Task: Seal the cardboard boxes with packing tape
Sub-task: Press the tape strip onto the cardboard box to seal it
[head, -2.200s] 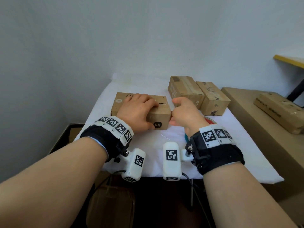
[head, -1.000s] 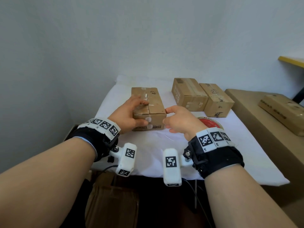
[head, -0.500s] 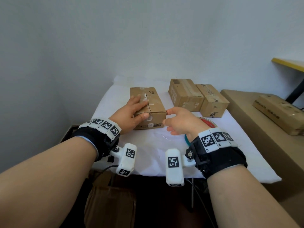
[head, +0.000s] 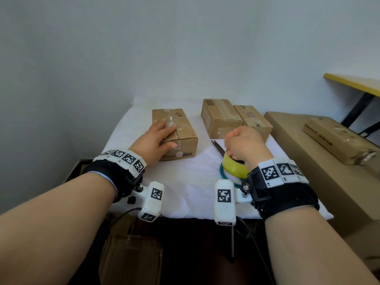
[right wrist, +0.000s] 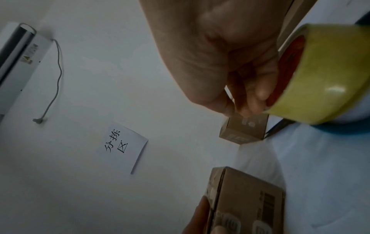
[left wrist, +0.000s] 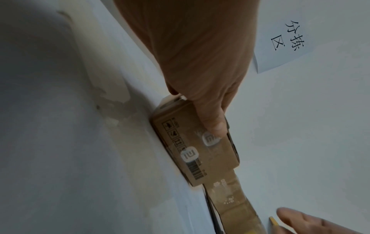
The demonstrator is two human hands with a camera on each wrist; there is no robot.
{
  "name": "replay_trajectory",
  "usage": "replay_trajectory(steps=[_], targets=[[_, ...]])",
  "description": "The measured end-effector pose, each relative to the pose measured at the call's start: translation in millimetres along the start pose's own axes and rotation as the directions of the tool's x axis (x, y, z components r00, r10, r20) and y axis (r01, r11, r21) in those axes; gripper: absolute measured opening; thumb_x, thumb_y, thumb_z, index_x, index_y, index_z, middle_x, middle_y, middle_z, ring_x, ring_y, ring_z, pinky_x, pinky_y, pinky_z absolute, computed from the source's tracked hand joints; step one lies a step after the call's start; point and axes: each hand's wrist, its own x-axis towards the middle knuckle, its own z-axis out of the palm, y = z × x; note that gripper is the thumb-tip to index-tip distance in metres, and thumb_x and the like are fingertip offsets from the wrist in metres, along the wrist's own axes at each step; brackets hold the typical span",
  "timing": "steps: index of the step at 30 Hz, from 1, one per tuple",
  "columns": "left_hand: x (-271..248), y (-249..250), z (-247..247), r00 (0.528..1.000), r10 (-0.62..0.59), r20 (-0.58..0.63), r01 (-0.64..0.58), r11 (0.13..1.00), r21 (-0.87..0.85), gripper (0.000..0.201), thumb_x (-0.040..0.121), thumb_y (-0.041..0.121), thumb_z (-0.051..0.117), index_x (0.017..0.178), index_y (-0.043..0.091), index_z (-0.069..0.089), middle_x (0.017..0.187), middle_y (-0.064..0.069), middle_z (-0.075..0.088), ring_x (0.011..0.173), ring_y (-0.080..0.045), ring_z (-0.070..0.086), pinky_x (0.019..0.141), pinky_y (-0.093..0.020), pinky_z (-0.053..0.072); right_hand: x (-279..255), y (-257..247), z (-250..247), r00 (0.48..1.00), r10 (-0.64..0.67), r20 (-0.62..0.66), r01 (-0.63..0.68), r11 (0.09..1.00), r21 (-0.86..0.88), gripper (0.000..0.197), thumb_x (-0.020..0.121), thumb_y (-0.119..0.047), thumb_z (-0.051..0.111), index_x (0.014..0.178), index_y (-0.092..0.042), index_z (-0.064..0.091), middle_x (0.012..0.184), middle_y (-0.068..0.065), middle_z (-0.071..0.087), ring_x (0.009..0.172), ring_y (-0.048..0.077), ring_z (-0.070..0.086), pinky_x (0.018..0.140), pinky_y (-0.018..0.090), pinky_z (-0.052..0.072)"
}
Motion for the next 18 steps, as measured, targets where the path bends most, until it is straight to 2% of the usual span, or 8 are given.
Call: replay_trajectory(steps=[3,7,9,11,13,15,16,18], targets=[[1.7,-0.7,2.5,1.0,0.017,0.023,-0.017,1.0,0.026,0.081,0.09,0.032,0.073,0.157,0.027,0.027,0.167,0.0,0.007,0.154,-0.018,-0.005,0.122,-0.034,0.007,1.0,8.4,-11.2,1.0,0.008,-0.004,-0.009,0.991,-0.132,0.011,0.09,-0.012,0.058,0.083,-0.012,0.066,0.093,0.015,0.071,0.087,0.033,0.068,0.083,0.043,0.06],[4.0,9.9,6.2,0.996,0.078,-0.038,-0.076,0.996,0.054,0.093,0.081,0.05,0.075,0.156,0.031,0.024,0.167,0.002,0.009,0.154,-0.016,-0.007,0.123,-0.036,0.001,2.0,19.4,-19.9,0.998,0.05,0.038,-0.036,0.952,-0.304,0.029,0.094,-0.017,0.06,0.067,-0.01,0.05,0.067,0.006,0.049,0.061,0.022,0.047,0.054,0.028,0.036],[5.4,20.5,5.1,0.989,0.115,-0.09,-0.11,0.992,0.057,0.09,0.076,0.058,0.062,0.155,0.031,0.028,0.165,0.003,0.017,0.154,-0.016,-0.001,0.125,-0.041,0.005,-2.4,20.3,-19.7,0.991,0.075,0.113,-0.029,0.932,-0.362,0.032,0.092,-0.029,0.066,0.071,-0.011,0.049,0.071,0.005,0.051,0.063,0.019,0.049,0.054,0.028,0.035],[5.7,31.7,4.4,0.981,0.156,-0.115,-0.154,0.988,0.025,0.085,0.078,0.054,0.059,0.154,0.028,0.032,0.164,0.001,0.024,0.154,-0.015,0.005,0.125,-0.042,0.011,-7.0,23.0,-17.1,0.971,0.1,0.216,0.016,0.877,-0.48,0.035,0.085,-0.036,0.074,0.077,-0.011,0.052,0.079,0.003,0.054,0.069,0.019,0.053,0.057,0.028,0.04],[4.9,41.6,6.0,0.974,0.183,-0.134,-0.186,0.983,-0.009,0.075,0.087,0.044,0.064,0.153,0.025,0.036,0.162,0.0,0.029,0.153,-0.014,0.009,0.124,-0.039,0.014,-12.6,22.5,-15.2,0.959,0.102,0.262,0.077,0.8,-0.595,0.022,0.087,-0.024,0.073,0.082,-0.007,0.059,0.088,0.006,0.06,0.079,0.023,0.06,0.065,0.03,0.048],[3.8,49.6,7.3,0.979,0.156,-0.134,-0.164,0.985,-0.052,0.066,0.092,0.032,0.067,0.152,0.029,0.038,0.162,0.001,0.029,0.152,-0.014,0.017,0.123,-0.039,0.02,-15.3,24.5,-15.8,0.96,0.081,0.267,0.116,0.754,-0.646,0.021,0.097,-0.015,0.061,0.111,0.0,0.067,0.114,0.012,0.067,0.105,0.028,0.064,0.085,0.033,0.05],[4.0,52.5,7.7,0.983,0.136,-0.126,-0.146,0.986,-0.075,0.064,0.093,0.03,0.067,0.15,0.033,0.039,0.162,0.001,0.029,0.151,-0.015,0.023,0.122,-0.041,0.024,-17.3,24.5,-18.2,0.966,0.037,0.254,0.134,0.772,-0.621,0.026,0.099,-0.014,0.058,0.12,0.001,0.065,0.116,0.012,0.067,0.11,0.029,0.063,0.087,0.032,0.047],[4.4,57.1,8.4,0.988,0.112,-0.105,-0.122,0.987,-0.1,0.06,0.093,0.028,0.066,0.148,0.037,0.042,0.161,0.0,0.031,0.148,-0.015,0.029,0.12,-0.042,0.028,-17.6,24.6,-24.2,0.974,-0.013,0.227,0.129,0.853,-0.506,0.023,0.097,-0.013,0.06,0.113,0.002,0.068,0.092,0.01,0.064,0.093,0.028,0.061,0.074,0.028,0.045]])
